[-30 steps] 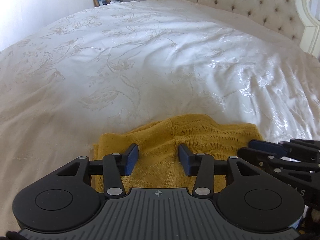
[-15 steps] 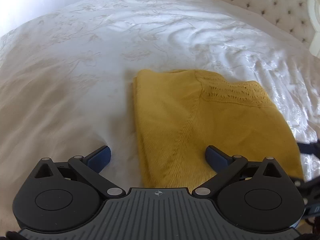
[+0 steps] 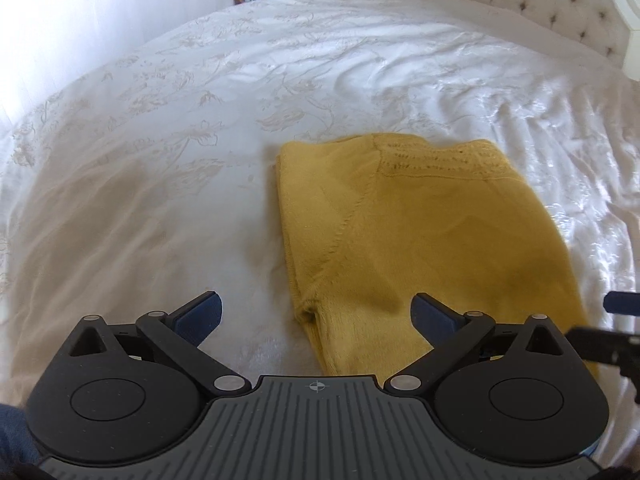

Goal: Fold small clothes

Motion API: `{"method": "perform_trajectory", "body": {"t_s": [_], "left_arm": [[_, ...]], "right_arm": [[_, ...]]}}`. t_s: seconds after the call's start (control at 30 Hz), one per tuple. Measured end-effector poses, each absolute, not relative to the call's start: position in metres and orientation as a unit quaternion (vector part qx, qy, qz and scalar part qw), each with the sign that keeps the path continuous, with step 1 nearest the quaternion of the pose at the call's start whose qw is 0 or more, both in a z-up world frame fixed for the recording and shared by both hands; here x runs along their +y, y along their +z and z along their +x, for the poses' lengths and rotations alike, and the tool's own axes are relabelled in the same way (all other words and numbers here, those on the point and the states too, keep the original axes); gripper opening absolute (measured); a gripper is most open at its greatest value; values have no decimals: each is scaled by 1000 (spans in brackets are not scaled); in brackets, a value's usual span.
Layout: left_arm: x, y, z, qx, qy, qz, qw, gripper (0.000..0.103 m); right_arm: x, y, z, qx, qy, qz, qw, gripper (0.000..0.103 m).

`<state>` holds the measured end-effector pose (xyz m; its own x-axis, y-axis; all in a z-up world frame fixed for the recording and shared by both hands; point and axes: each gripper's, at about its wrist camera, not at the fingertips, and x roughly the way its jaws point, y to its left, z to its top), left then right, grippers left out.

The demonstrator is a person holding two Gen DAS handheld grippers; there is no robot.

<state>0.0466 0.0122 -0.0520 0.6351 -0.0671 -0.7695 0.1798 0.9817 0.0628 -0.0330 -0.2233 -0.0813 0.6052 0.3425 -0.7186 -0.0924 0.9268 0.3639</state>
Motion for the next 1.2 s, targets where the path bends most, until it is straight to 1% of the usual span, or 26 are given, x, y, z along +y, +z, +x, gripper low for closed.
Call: {"method": "perform_trajectory", "body": {"t_s": [0.23,0.3,0.4,0.53,0.67,0.8,1.2], "left_arm": [[3,-27,16,414,-52,39,908,102],[-2,-20,6,405,-27,55,912,102],[-12,-9,-7,387,8,95,917,102],[-21,2,-17,379,5,115,918,102],[-21,5,-22,405,-34,78,910,102],[-20,2,-23,427,-47,54,902,102],[-16,-9,-25,452,-40,48,890,102]], "right_arm": [[-234,-53,-46,395,95,178,896,102],[-237,-44,-51,382,99,184,900,102],[-234,-28,-59,362,94,157,914,102],[-232,-11,-69,342,74,144,926,102],[-232,-1,-76,353,19,136,925,102],[-231,0,-80,365,12,123,923,102],[-234,-9,-87,385,46,157,908,102]]}}
